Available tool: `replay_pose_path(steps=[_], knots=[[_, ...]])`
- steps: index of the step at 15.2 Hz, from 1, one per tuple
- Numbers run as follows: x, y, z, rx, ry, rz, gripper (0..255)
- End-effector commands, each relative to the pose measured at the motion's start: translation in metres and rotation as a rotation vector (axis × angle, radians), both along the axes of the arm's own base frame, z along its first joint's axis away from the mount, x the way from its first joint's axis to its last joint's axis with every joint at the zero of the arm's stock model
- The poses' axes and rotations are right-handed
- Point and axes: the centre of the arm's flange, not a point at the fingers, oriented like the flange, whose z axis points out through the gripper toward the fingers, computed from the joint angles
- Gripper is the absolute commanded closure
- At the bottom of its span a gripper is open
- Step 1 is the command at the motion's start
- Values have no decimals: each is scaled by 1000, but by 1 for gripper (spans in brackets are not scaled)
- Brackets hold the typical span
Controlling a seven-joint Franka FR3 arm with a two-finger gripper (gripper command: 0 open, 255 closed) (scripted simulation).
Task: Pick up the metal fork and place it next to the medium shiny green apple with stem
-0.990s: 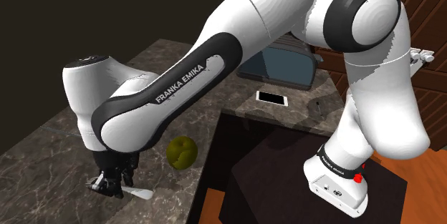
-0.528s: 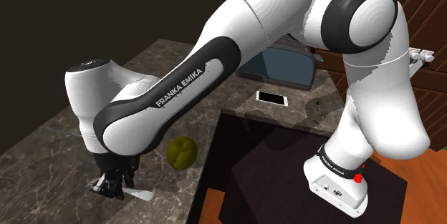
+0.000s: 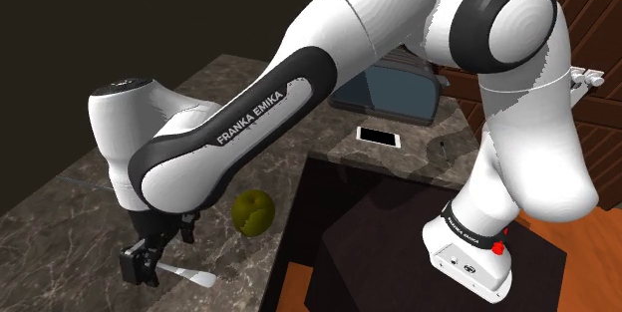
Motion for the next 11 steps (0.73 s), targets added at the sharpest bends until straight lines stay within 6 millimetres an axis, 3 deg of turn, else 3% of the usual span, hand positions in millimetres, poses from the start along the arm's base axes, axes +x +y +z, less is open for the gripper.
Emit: replay_pose_path(steps=[1, 3, 11], knots=[[5, -3, 19, 0, 0, 0, 0], [9, -6, 42, 0, 0, 0, 0], [9, -6, 42, 0, 0, 0, 0]])
